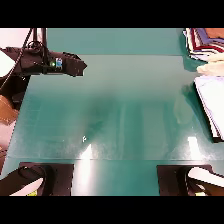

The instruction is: Fold the shirts.

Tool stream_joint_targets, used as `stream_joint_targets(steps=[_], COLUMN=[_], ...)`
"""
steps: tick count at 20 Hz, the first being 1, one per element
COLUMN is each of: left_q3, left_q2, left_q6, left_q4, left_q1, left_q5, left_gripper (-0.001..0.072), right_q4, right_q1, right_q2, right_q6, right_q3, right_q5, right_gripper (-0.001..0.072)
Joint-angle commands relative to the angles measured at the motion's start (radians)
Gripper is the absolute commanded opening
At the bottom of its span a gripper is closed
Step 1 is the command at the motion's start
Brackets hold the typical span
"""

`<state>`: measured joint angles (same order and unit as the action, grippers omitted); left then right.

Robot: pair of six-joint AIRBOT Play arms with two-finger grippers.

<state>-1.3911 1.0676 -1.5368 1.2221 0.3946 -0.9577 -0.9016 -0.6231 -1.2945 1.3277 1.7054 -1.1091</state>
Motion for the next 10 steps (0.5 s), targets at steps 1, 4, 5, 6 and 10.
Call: stream_joint_targets(steps=[1,4,5,6,10], left_q3=[0.0,0.0,0.0,0.0,0.0], left_q2=[0.0,0.0,0.0,0.0,0.0], left_q6=[0.001,0.02,0.02,0.02,0.02], left_q4=[0.005,0.005,0.005,0.005,0.005], left_q1=[0.0,0.0,0.0,0.0,0.0], left_q5=[0.0,0.0,0.0,0.0,-0.001], left_gripper=[0.0024,0.0025,0.0025,0.0025,0.0024], right_q4=[-0.094,-0.195,-0.232,-0.274,-0.341], right_q1=[-0.073,-0.12,-0.136,-0.154,-0.252], right_q2=[0.079,0.168,0.197,0.225,0.294], right_q6=[0.045,0.046,0.046,0.046,0.045], right_q3=[-0.039,-0.225,-0.298,-0.377,-0.634], right_q5=[-0.123,-0.15,-0.15,-0.154,-0.169], right_gripper=[0.0015,0.0015,0.0016,0.0016,0.0018])
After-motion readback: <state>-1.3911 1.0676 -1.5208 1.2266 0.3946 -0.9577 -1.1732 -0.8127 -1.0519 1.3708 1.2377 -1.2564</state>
